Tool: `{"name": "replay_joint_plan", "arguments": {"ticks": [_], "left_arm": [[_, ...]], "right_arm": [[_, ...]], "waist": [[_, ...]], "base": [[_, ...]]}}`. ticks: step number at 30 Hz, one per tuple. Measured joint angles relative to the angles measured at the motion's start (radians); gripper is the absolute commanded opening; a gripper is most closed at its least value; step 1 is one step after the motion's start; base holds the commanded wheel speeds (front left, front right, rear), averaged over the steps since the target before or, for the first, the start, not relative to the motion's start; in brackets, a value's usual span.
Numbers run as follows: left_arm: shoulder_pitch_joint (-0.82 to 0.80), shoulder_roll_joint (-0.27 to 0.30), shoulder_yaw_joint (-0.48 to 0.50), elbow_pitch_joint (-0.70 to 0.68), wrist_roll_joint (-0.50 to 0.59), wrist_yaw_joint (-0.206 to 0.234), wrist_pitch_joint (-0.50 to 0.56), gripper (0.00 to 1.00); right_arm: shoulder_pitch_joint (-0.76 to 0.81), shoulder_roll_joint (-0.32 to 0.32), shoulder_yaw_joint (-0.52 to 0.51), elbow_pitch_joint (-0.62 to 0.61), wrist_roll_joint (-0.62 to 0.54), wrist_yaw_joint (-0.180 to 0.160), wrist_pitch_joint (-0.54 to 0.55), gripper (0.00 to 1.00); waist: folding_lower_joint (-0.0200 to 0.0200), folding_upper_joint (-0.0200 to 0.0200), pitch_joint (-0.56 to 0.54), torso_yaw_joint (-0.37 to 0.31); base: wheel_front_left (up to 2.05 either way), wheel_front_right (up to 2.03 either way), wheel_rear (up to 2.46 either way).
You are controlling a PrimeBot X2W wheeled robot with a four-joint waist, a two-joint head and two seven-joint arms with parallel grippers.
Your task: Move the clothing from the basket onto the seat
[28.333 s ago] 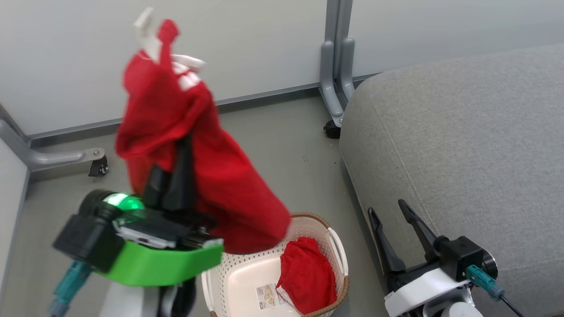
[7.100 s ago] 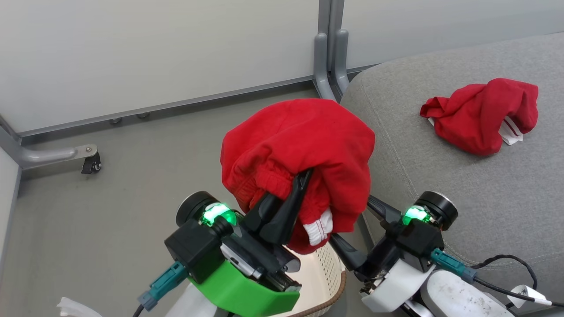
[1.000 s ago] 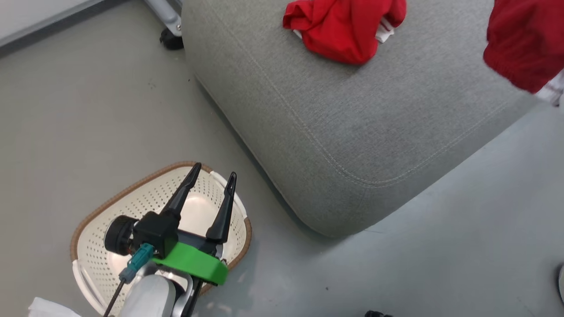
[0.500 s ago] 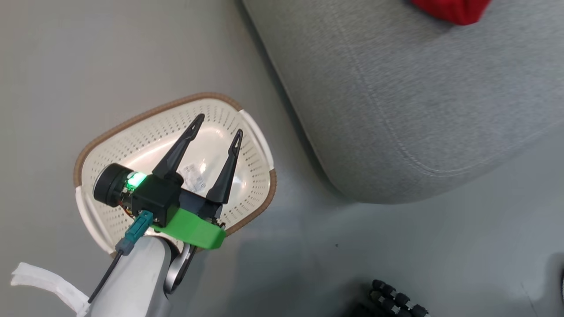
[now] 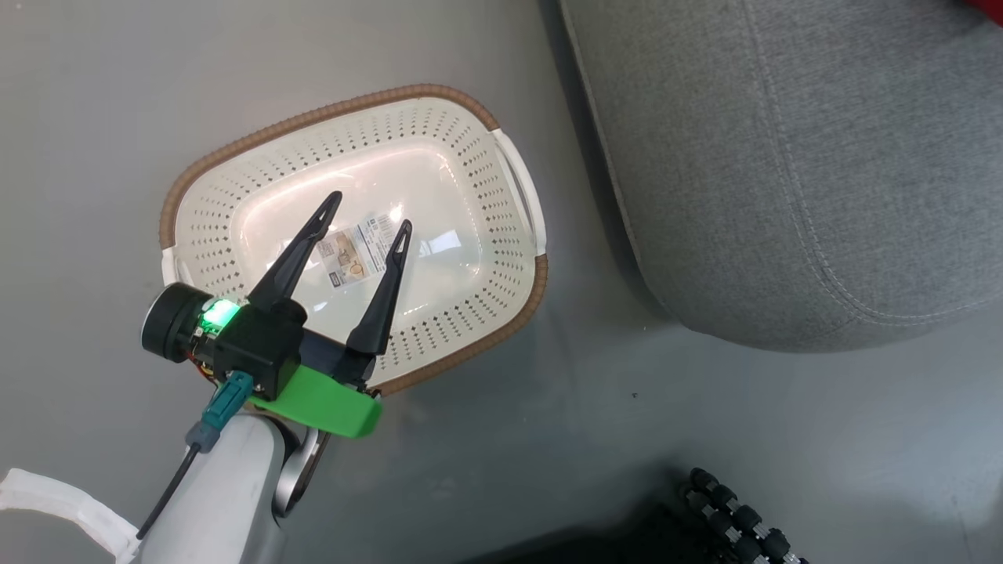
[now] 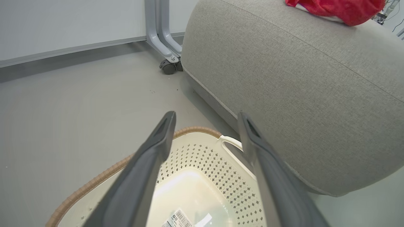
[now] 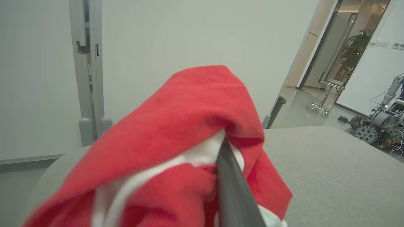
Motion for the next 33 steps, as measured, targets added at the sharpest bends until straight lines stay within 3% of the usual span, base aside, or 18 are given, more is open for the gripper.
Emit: {"name": "replay_joint_plan", "arguments": {"ticks": [7, 14, 15, 16, 26, 33], "left_arm": [[0.0, -0.001, -0.002, 0.007, 0.001, 0.0, 0.0, 1.0], [0.0, -0.001, -0.002, 0.018, -0.002, 0.0, 0.0, 1.0], [0.001, -0.001, -0.001, 0.021, -0.004, 0.0, 0.0, 1.0], [0.001, -0.002, 0.0, 0.023, -0.005, 0.0, 0.0, 1.0], [0.009, -0.055, -0.009, 0.049, -0.031, 0.0, 0.0, 1.0], [0.066, -0.097, 0.008, 0.071, -0.046, 0.0, 0.0, 1.0]], "right_arm": [[0.049, 0.014, 0.037, 0.186, -0.041, 0.0, 0.0, 0.0], [0.046, 0.018, 0.056, 0.239, -0.037, 0.0, 0.0, 0.0], [0.046, 0.017, 0.054, 0.245, -0.035, 0.0, 0.0, 0.24], [0.046, 0.017, 0.053, 0.25, -0.031, 0.0, 0.0, 0.97], [0.134, 0.003, 0.126, 0.244, -0.018, 0.0, 0.0, 1.0], [0.244, -0.042, 0.246, 0.131, 0.016, 0.0, 0.0, 1.0]], "waist": [[-0.0001, 0.0, 0.01, -0.005], [-0.0001, 0.0, -0.005, -0.013], [-0.0001, 0.0, -0.009, -0.013], [-0.0001, 0.0, -0.014, -0.014], [-0.0001, 0.0, -0.113, -0.019], [-0.0002, 0.0, -0.228, -0.022]], "base": [[0.0, 0.0, 0.0], [0.0, 0.0, 0.0], [0.0, 0.0, 0.0], [0.0, 0.0, 0.0], [0.0, 0.0, 0.0], [0.0, 0.0, 0.0]]}}
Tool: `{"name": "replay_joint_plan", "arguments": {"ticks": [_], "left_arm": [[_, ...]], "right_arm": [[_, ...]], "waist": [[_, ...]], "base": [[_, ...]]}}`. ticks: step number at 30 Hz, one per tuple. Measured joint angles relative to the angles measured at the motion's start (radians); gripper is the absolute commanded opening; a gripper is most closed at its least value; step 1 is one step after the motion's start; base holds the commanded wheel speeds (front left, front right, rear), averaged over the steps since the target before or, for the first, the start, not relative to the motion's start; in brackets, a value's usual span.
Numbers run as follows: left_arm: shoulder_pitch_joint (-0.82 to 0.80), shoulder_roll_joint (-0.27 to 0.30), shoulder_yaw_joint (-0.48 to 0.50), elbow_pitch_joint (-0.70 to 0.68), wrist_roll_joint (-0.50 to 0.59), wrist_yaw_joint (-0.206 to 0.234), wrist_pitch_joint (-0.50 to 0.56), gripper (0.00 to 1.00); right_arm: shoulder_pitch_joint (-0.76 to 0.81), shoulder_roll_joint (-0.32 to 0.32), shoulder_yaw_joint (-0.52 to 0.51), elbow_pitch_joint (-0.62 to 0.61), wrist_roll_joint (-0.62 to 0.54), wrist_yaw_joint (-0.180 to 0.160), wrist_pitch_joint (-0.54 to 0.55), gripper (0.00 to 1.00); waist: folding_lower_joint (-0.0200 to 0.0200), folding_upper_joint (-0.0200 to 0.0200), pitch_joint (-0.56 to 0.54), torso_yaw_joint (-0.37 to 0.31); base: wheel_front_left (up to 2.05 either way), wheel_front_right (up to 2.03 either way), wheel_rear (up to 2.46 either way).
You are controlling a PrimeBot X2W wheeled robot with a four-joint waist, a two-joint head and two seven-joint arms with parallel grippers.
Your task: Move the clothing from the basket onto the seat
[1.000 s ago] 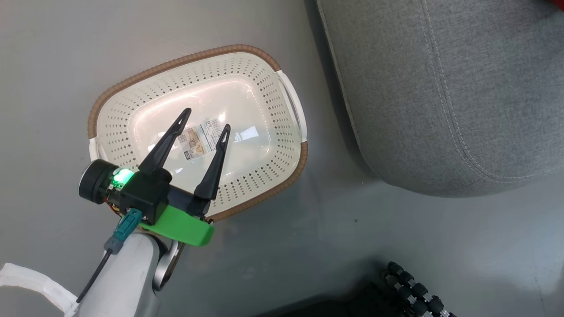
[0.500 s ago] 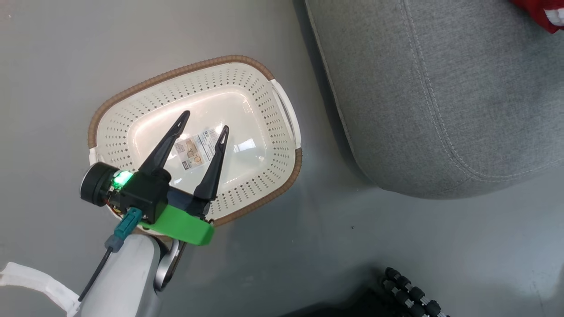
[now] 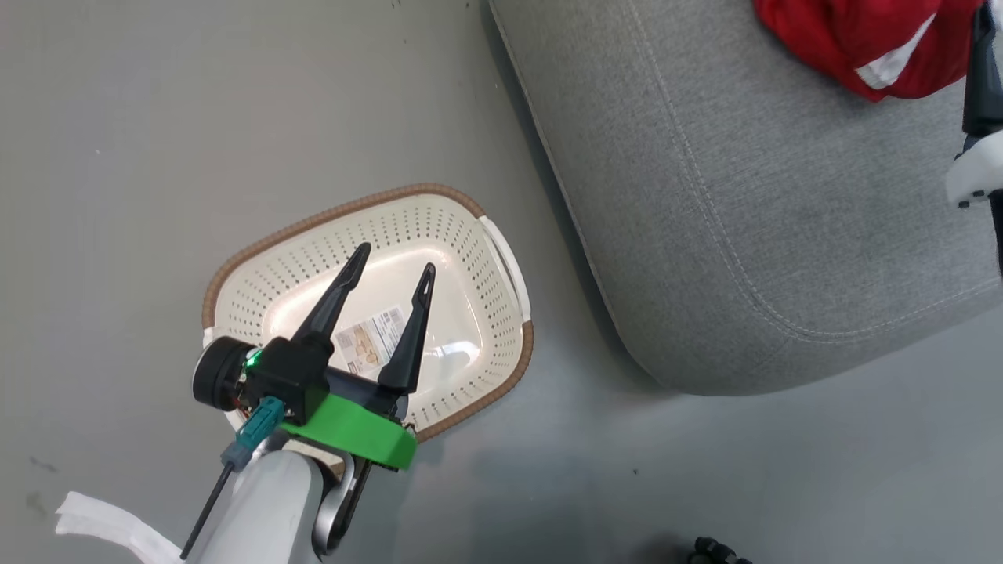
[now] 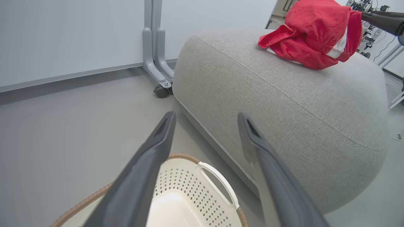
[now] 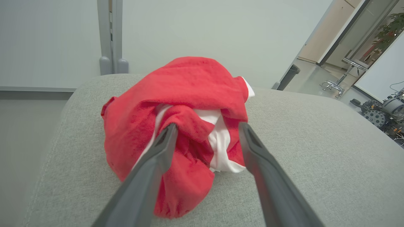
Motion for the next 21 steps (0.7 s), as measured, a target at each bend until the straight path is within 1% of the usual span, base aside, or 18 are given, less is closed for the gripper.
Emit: {"name": "replay_joint_plan", "arguments": {"ticks": [4, 7, 9, 11, 15, 21], "left_arm": [[0.047, -0.025, 0.021, 0.003, -0.008, 0.0, 0.0, 1.0], [0.079, -0.042, 0.048, 0.002, -0.013, 0.0, 0.0, 1.0], [0.102, -0.053, 0.063, 0.0, -0.016, 0.0, 0.0, 1.0], [0.127, -0.061, 0.086, -0.005, -0.024, 0.0, 0.0, 1.0], [0.183, -0.076, 0.141, -0.018, -0.067, 0.0, 0.0, 1.0], [0.255, -0.078, 0.185, -0.035, -0.092, 0.0, 0.0, 1.0]], "right_arm": [[0.08, -0.024, 0.031, -0.082, 0.031, 0.0, 0.0, 1.0], [0.133, -0.043, 0.02, -0.162, 0.052, 0.0, 0.0, 1.0], [0.167, -0.043, -0.008, -0.235, 0.066, 0.0, 0.0, 1.0], [0.21, -0.04, -0.014, -0.313, 0.069, 0.0, 0.0, 1.0], [0.326, -0.019, -0.013, -0.467, 0.044, 0.0, 0.0, 1.0], [0.478, 0.07, -0.032, -0.602, 0.035, 0.0, 0.0, 1.0]], "waist": [[0.0, 0.0, -0.079, -0.001], [0.0, 0.0, -0.14, 0.001], [0.0, 0.0, -0.182, 0.006], [0.0, 0.0, -0.22, 0.012], [-0.0001, 0.0, -0.298, 0.032], [-0.0001, 0.0, -0.397, 0.081]], "base": [[0.0, 0.0, 0.0], [0.0, 0.0, 0.0], [0.0, 0.0, 0.0], [0.0, 0.0, 0.0], [0.0, 0.0, 0.0], [0.0, 0.0, 0.0]]}}
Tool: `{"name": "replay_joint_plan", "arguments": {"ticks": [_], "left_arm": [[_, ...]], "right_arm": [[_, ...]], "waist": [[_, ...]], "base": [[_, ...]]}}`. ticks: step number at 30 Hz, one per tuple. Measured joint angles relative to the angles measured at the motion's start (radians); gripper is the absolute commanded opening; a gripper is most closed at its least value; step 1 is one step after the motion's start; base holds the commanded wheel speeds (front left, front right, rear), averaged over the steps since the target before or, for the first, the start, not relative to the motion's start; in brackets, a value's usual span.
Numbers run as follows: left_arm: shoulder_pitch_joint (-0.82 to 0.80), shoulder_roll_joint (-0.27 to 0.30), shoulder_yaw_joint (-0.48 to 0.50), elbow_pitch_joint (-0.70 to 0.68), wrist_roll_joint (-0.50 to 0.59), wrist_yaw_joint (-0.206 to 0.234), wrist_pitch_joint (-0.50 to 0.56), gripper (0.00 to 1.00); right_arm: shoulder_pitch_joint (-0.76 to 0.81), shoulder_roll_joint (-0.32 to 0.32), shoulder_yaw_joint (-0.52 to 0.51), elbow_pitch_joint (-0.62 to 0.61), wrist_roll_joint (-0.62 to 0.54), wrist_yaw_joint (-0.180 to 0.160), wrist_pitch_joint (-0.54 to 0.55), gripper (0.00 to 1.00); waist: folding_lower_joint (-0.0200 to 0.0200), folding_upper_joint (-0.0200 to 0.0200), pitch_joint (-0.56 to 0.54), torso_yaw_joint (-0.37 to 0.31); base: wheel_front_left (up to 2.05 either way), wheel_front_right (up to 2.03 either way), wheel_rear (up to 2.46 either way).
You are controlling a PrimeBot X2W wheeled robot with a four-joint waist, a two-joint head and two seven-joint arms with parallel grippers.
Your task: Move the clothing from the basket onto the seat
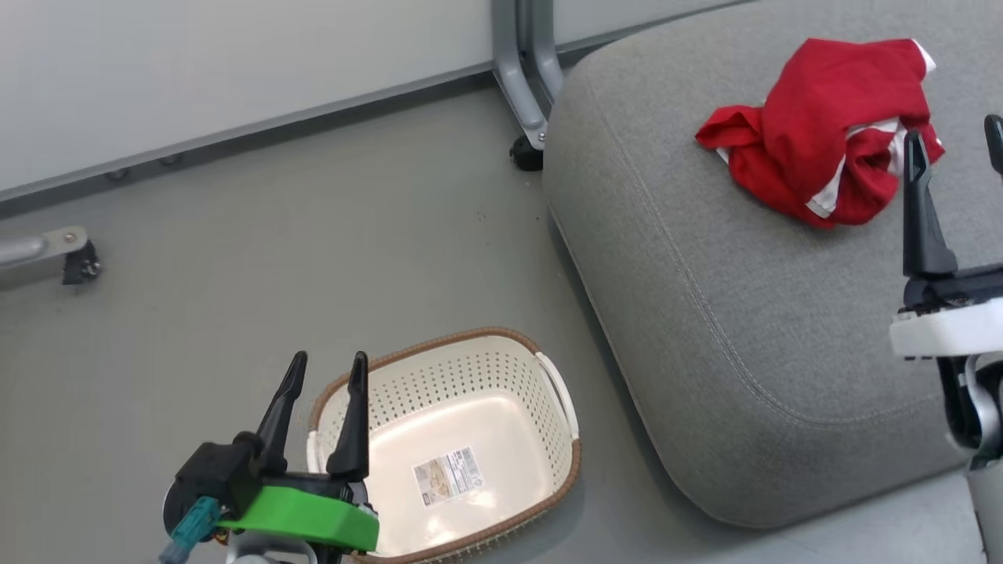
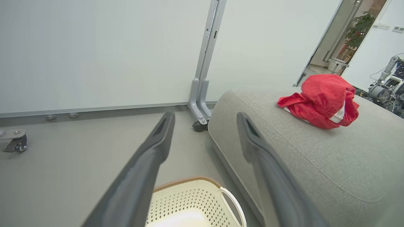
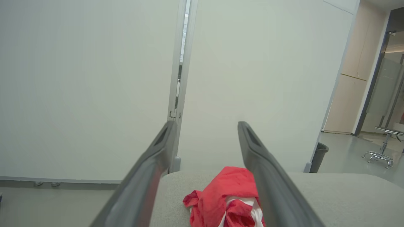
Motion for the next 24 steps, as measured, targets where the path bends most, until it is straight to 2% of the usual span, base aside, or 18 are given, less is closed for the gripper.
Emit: {"name": "replay_joint_plan", "arguments": {"ticks": [5, 11, 14, 18, 24], "left_arm": [[0.038, -0.001, 0.035, -0.013, -0.034, 0.0, 0.0, 1.0], [0.072, -0.001, 0.061, -0.007, -0.04, 0.0, 0.0, 1.0], [0.085, -0.002, 0.073, -0.009, -0.038, 0.0, 0.0, 1.0], [0.111, -0.002, 0.109, -0.006, -0.038, 0.0, 0.0, 1.0], [0.13, -0.002, 0.113, 0.006, -0.053, 0.0, 0.0, 1.0]], "right_arm": [[0.11, 0.072, 0.034, -0.057, -0.012, 0.0, 0.0, 1.0], [0.226, 0.166, 0.043, -0.05, -0.022, 0.0, 0.0, 1.0], [0.281, 0.182, 0.076, -0.033, -0.052, 0.0, 0.0, 1.0], [0.321, 0.237, 0.076, -0.013, -0.055, 0.0, 0.0, 1.0], [0.353, 0.273, 0.085, 0.018, -0.067, 0.0, 0.0, 1.0]], "waist": [[0.0, 0.0, -0.049, 0.073], [0.0, 0.0, -0.093, 0.16], [0.0, 0.0, -0.112, 0.202], [0.0, 0.0, -0.137, 0.248], [0.0, 0.0, -0.165, 0.284]], "base": [[0.0, 0.0, 0.0], [0.0, 0.0, 0.0], [0.0, 0.0, 0.0], [0.0, 0.0, 0.0], [0.0, 0.0, 0.0]]}}
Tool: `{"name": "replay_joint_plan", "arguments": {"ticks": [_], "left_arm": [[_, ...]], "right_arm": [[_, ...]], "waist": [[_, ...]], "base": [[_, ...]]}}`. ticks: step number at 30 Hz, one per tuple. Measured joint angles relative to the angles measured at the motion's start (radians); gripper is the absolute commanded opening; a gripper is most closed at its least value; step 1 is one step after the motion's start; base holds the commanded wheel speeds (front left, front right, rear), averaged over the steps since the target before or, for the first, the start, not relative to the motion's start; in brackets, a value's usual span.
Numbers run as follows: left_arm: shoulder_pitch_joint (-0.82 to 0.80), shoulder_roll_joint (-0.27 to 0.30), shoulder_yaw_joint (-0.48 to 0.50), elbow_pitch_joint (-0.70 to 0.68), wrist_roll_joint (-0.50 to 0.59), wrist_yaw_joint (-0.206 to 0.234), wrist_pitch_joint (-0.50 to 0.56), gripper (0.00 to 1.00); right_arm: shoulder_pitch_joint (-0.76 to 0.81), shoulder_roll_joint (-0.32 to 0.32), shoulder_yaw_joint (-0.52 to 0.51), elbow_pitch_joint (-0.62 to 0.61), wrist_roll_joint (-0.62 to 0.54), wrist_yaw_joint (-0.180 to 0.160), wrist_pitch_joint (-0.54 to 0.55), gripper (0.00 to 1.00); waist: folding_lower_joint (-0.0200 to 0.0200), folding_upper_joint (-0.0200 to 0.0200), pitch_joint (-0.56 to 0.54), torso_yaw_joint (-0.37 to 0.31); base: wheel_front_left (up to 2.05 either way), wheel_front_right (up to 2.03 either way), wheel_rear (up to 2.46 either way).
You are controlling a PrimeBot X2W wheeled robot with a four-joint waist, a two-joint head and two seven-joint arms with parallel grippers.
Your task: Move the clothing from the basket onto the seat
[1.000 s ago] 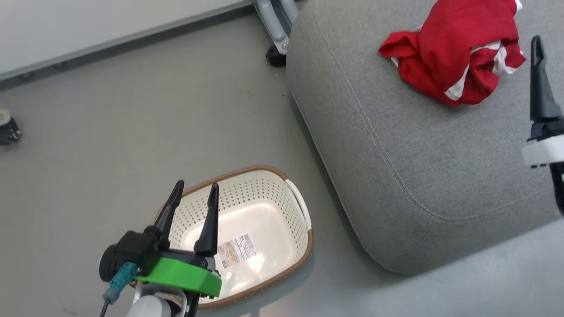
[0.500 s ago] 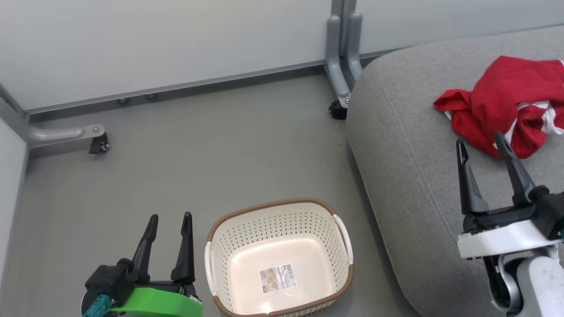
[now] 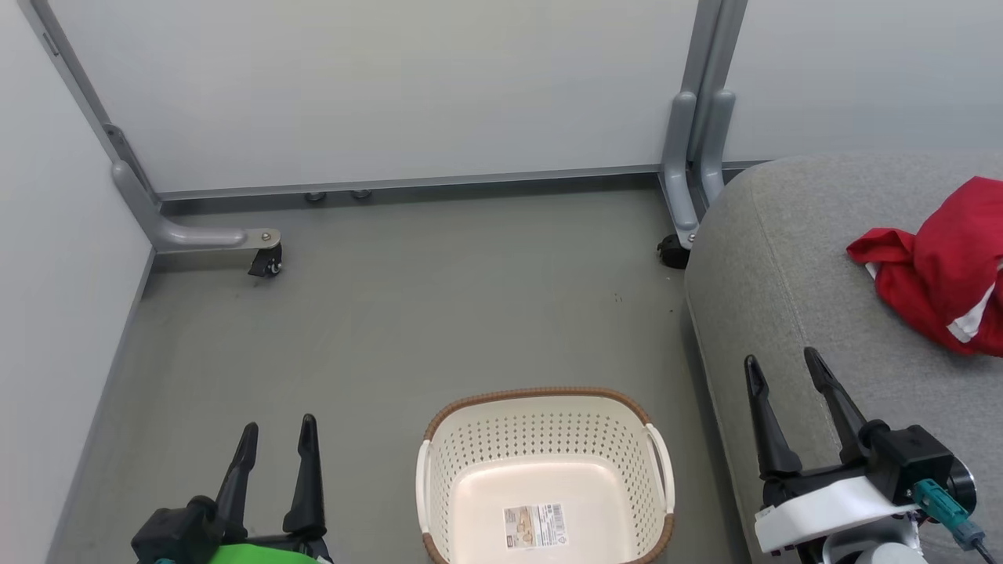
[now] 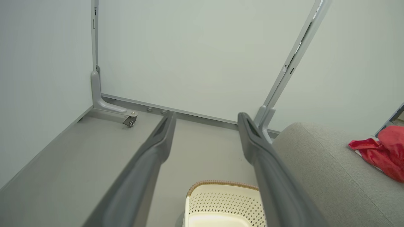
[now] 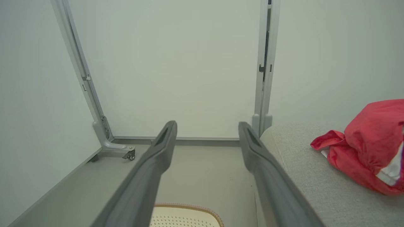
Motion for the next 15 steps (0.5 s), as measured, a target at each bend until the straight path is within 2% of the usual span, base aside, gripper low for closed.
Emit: {"name": "replay_joint_plan", "arguments": {"ticks": [15], "left_arm": [[0.006, 0.0, 0.017, -0.002, 0.037, 0.0, 0.0, 1.0]], "right_arm": [[-0.003, 0.014, -0.006, 0.029, -0.027, 0.0, 0.0, 1.0]], "waist": [[0.0001, 0.0, -0.007, -0.022]], "base": [[0.0, 0.0, 0.0]]}}
